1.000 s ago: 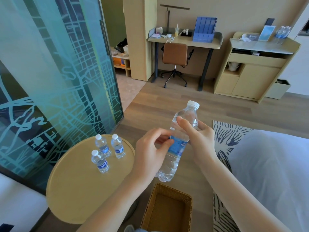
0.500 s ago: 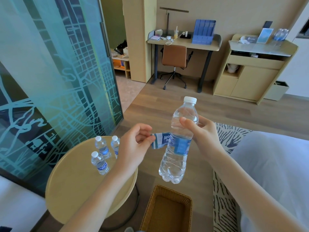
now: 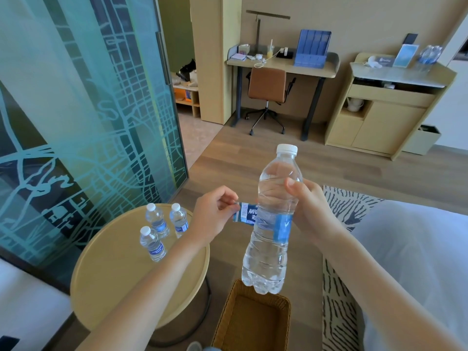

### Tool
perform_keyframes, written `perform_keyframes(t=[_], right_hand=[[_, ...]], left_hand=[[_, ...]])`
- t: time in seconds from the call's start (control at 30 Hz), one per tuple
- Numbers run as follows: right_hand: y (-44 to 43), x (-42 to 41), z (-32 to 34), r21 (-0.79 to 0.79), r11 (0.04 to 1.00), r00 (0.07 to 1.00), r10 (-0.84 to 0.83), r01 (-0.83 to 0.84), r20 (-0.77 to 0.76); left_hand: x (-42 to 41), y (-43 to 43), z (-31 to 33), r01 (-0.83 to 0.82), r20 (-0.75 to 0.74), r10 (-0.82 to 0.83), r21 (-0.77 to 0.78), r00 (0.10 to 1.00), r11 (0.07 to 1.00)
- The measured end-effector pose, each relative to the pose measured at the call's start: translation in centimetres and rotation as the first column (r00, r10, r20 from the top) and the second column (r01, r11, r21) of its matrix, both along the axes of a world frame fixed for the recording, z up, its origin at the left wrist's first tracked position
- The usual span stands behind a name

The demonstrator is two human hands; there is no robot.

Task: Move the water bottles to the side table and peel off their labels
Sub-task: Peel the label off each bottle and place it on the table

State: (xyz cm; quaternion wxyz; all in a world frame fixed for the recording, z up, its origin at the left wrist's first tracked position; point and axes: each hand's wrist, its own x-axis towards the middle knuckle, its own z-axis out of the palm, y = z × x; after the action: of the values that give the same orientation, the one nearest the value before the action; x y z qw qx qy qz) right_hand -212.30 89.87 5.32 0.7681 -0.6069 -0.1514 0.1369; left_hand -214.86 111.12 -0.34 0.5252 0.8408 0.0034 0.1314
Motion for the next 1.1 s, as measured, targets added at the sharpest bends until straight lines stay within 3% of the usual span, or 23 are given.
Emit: perform_keyframes(t=[0.2,0.33,0.57,1.1], right_hand=[[0.3,-0.7,0.0,0.102,0.989,0.994,0.11,-0.107,-0.024],[0.4,-0.6,-0.2,0.067,0.995,0.997,0.081,-0.08,-0.01],[-0.4,-0.1,-0.3,0.042,0.997,0.998,0.061,-0.06,-0.02],[0.8,-0.6,0.5,0.172,0.97,0.982,0.182,-0.17,-0.055]], left_hand=[[1.0,-1.4,-1.7,-0.016,-0.041,0.015,-0.035,0.999,0.999],[1.4,-2.0,-2.3,0.032,-0.065,-0.035,-0.053,0.997,0.998],[1.1,-0.4,-2.7,0.068,-0.083,-0.089,-0.221,0.993,0.973],[1.6,-4.0,-2.9,0.115,-0.124,-0.131,-0.125,0.984,0.985]])
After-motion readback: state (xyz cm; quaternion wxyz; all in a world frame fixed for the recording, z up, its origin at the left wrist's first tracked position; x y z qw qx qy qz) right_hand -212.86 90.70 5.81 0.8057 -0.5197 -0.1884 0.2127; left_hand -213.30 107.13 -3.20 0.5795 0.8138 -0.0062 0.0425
